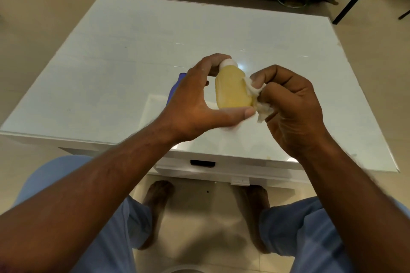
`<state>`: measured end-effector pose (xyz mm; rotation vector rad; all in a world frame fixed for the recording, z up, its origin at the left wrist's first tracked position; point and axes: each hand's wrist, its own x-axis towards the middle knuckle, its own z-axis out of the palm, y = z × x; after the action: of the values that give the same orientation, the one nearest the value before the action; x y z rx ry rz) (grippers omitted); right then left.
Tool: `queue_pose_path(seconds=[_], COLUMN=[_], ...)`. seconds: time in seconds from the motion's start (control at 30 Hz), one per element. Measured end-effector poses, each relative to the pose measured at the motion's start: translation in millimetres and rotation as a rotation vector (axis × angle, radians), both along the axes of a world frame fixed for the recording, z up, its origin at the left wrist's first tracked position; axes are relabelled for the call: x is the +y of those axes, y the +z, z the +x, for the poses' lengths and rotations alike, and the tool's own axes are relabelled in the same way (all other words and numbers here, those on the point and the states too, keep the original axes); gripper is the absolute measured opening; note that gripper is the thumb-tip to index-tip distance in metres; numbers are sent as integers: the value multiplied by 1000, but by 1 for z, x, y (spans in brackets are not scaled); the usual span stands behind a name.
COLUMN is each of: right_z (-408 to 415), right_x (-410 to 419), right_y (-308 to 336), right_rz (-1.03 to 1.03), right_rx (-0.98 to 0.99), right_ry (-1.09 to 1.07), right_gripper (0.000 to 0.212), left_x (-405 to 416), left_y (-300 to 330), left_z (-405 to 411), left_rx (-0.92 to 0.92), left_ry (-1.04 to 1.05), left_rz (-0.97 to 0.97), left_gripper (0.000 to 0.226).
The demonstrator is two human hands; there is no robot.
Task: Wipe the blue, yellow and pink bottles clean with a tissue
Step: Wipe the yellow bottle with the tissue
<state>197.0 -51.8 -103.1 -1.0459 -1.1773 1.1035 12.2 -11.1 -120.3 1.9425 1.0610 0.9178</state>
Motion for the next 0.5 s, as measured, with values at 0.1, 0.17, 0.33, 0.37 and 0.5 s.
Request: queue_pose_path(seconds=[0.1,0.17,0.33,0.37,0.5], right_z=[-2,-2,0,-1,-1], right_x=[-1,2,2,1,2], right_y=[-5,-8,-7,-6,-9], right_rz=[11,-14,45,54,-8], right_rx=[12,15,-64,-84,-161], right_ry=[-15,-73,-46,-13,-41], right_gripper=[34,28,30,31,25], left_x=[2,-1,4,6,10], left_y=[0,1,1,1,-1], left_z=[-1,0,-2,-4,-8], left_rx=[-1,26,66,76,180], left_ry=[8,-49,2,38,70], left_rz=[-7,22,31,18,38], left_gripper=[99,102,94,90,100])
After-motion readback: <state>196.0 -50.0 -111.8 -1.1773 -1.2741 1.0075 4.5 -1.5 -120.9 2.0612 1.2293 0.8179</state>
